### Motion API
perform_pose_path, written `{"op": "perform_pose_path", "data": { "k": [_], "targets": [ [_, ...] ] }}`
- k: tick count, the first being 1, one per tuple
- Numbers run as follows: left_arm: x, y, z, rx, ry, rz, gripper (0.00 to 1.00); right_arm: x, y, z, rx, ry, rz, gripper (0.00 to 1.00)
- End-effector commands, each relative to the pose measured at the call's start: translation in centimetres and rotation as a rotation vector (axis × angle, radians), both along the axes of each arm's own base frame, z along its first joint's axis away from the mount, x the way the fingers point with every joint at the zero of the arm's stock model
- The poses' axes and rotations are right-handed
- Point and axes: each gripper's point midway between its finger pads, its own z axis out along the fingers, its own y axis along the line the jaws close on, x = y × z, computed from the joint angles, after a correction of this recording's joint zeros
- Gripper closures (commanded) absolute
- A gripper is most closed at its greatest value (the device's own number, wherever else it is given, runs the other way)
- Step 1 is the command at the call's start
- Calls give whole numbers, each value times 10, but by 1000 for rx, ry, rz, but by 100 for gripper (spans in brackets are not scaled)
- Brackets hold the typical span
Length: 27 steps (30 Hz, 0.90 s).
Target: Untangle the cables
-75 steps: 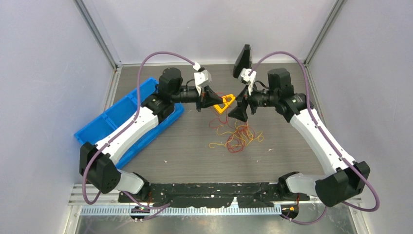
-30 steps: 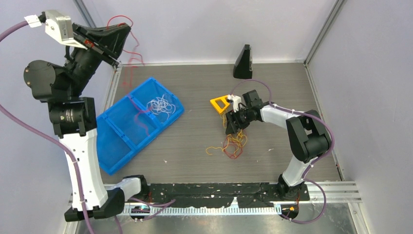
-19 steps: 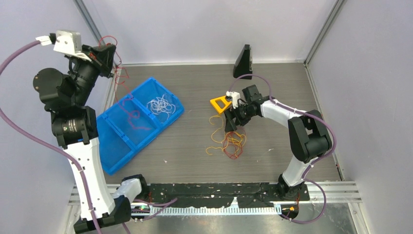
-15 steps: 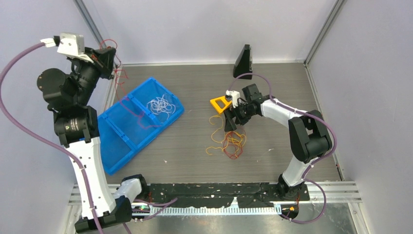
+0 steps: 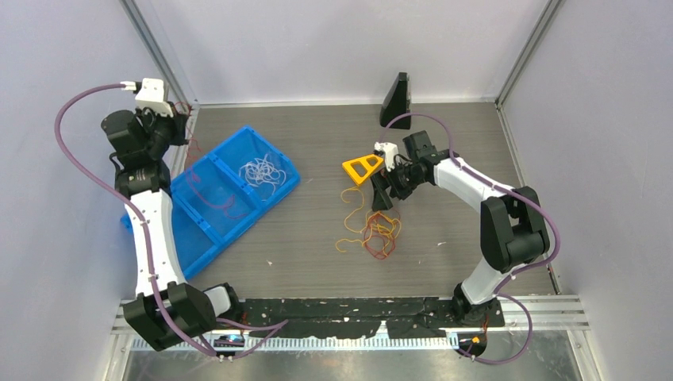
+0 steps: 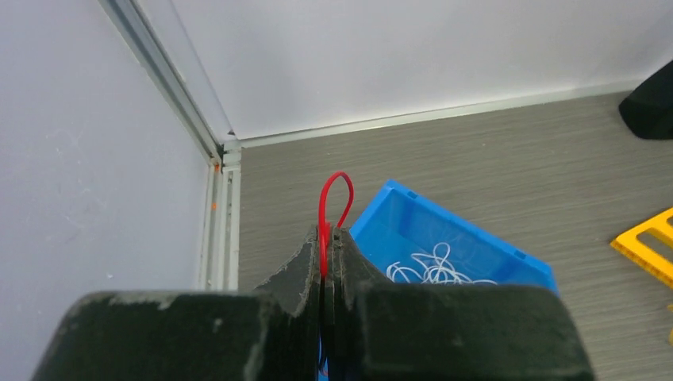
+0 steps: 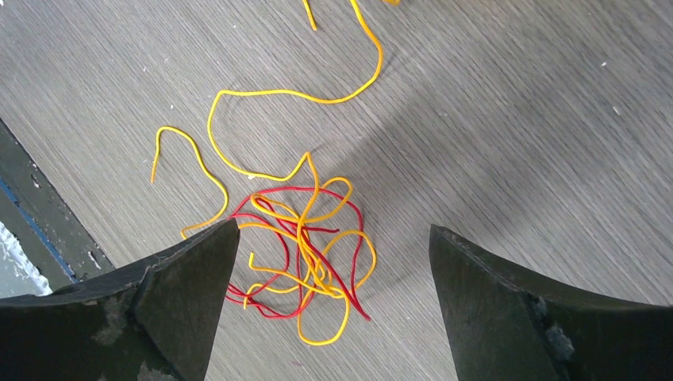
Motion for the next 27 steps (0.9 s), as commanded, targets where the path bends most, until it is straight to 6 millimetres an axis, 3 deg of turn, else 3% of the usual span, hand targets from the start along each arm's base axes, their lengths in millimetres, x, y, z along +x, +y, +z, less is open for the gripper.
{"op": "perform_pose_path", "data": {
  "k": [1, 3, 11, 14, 15, 17, 20, 23, 27],
  "targets": [
    [7, -9, -15, 90, -15, -150, 100, -1, -4, 19, 20, -48, 32, 4],
    [4, -18, -47, 51, 58, -211, 100, 0, -9, 20, 21, -44, 25, 4],
    [0, -10, -171, -48, 372, -197, 100, -2, -21, 25, 30, -33, -1, 4],
    [-2, 6, -206, -77, 511, -113, 99, -6, -22, 25, 22, -29, 17, 3],
    [-2, 11, -210, -74, 538, -85, 92, -7, -23, 25, 22, -28, 21, 3],
    [-4, 15, -206, -75, 539, -60, 70, -10, -24, 26, 13, -25, 32, 2],
    [-6, -1, -168, -79, 435, -120, 42, -14, -28, 27, -7, -18, 42, 1],
    [-11, -22, -129, -60, 334, -205, 20, -17, -33, 26, -35, -9, 35, 0],
    [-25, -70, -107, 42, 286, -373, 14, -23, -37, 20, -56, 41, 10, 3]
  ]
}}
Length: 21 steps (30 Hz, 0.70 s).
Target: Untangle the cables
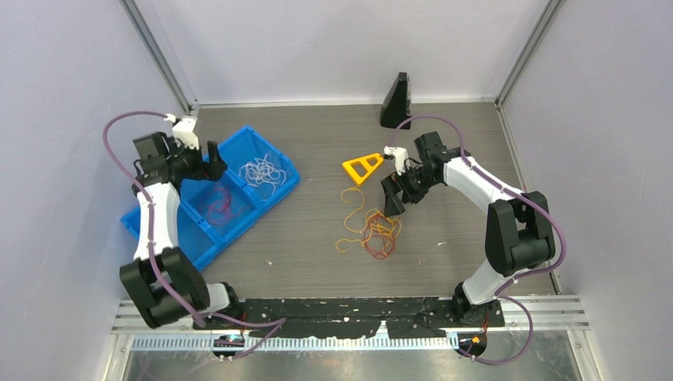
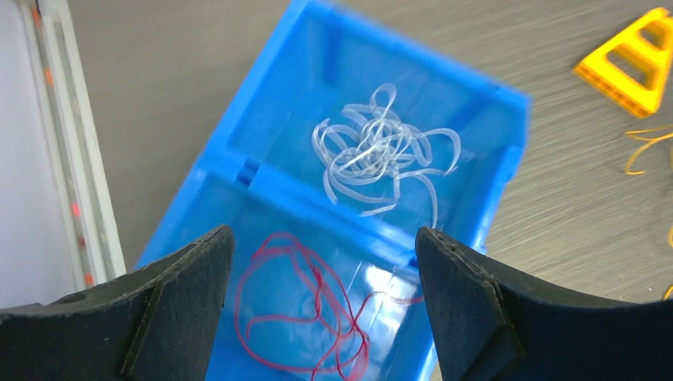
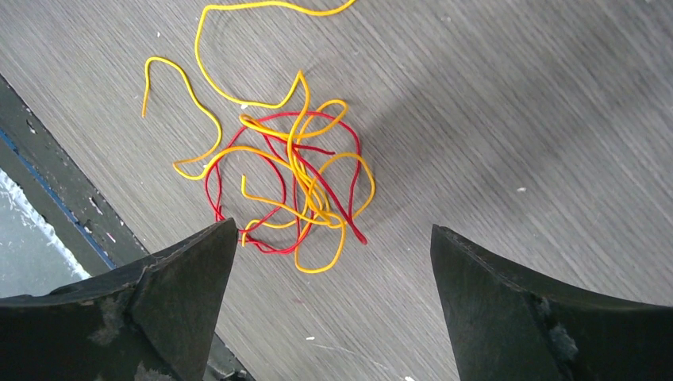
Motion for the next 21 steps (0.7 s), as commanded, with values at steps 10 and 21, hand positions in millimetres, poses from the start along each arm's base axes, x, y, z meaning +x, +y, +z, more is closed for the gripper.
{"op": "perform_pose_path", "data": {
  "k": [10, 21],
  "targets": [
    [-66, -267, 5, -136, -1, -770, 20, -12, 7, 1, 29, 106, -32, 19],
    [-119, -400, -66, -293, 277, -1028, 29, -18, 15, -15, 75, 202, -62, 51]
  ]
}}
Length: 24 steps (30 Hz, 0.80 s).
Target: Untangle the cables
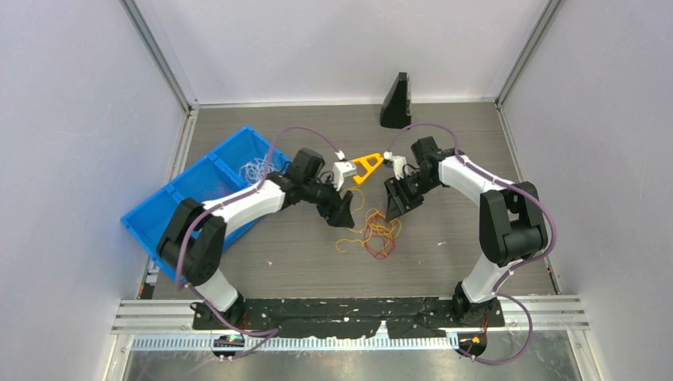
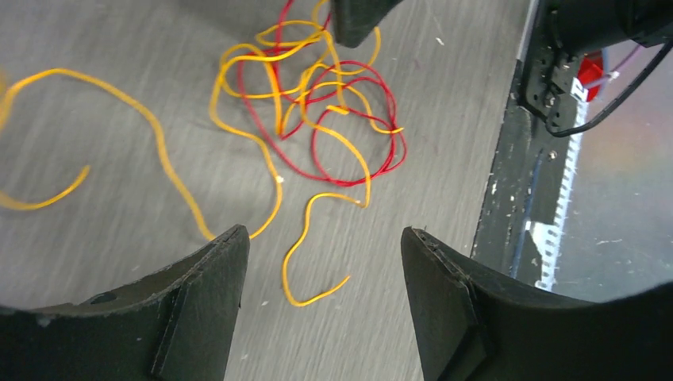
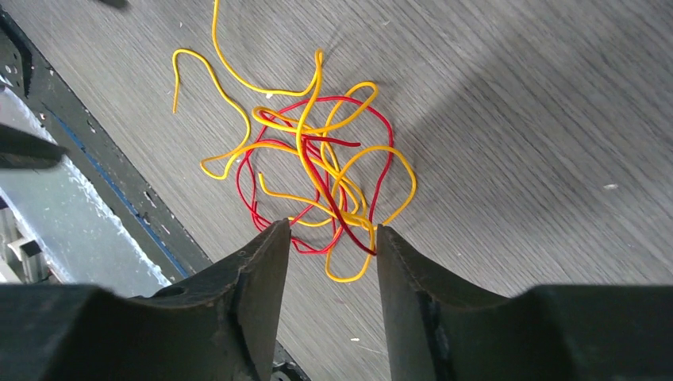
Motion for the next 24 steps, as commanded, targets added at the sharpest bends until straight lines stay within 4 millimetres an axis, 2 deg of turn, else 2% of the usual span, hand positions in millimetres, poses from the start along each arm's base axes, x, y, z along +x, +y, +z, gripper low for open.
{"op": "perform_pose_path", "data": {
  "k": [1, 4, 6, 11, 16, 20, 24],
  "targets": [
    [-3, -39, 21, -122, -9, -62, 29, 2, 8, 0, 41, 18, -20, 52],
    [-6, -48, 0, -77, 18, -71, 24, 1, 8, -3, 45, 35, -25, 52],
    [6, -51, -8, -63, 25, -11, 24, 0, 8, -4, 46, 39, -25, 52],
    [15, -64, -2, -130, 52, 19, 29, -3, 8, -8, 47, 48, -37, 56],
    [6, -70, -3, -129, 76, -42, 36, -5, 7, -12, 41, 59, -48, 57],
    [-16, -64, -10, -83, 52, -98, 35, -4, 6, -15, 35, 61, -57, 57],
    [-22, -67, -22, -34, 65, -93, 35, -4, 6, -16, 34, 65, -66, 57]
  ]
}}
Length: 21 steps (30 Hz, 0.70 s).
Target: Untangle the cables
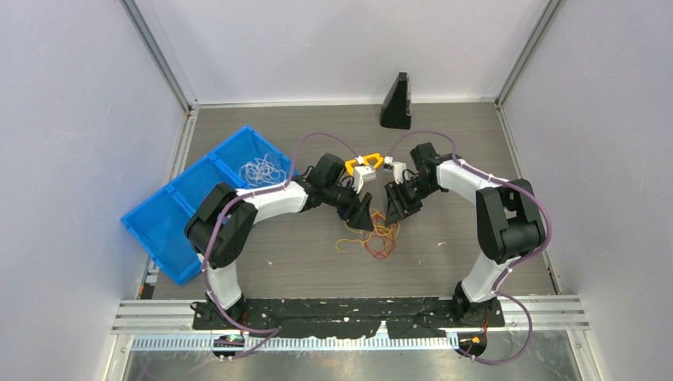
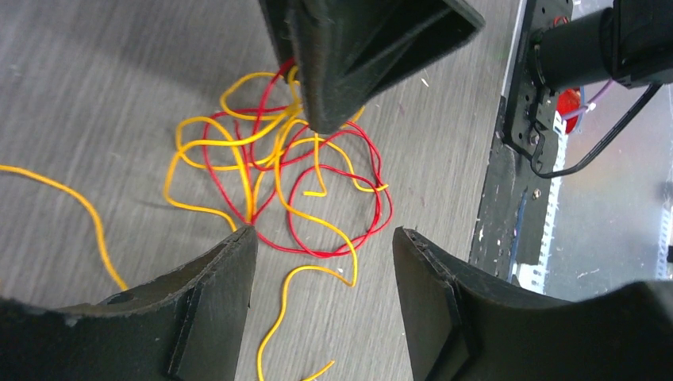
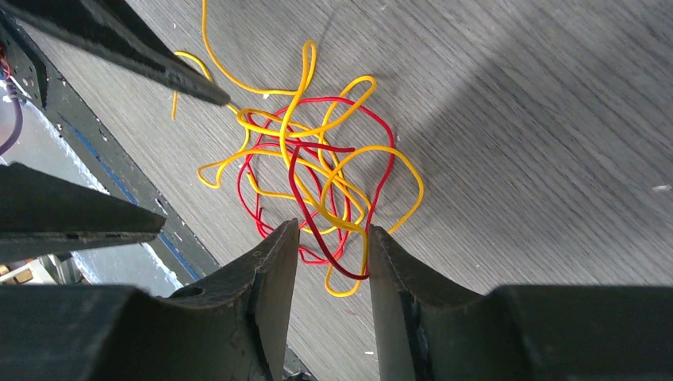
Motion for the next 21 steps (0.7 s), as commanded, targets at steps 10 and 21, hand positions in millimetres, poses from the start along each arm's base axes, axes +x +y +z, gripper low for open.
{"op": "perform_pose_path", "data": {
  "k": [10, 21],
  "targets": [
    [4, -7, -23, 157, -96, 16, 38, 3, 0, -4, 6, 6, -22, 57],
    [-16, 1, -26, 161, -61, -49, 63, 5, -1, -10, 0, 14, -29, 57]
  ]
}}
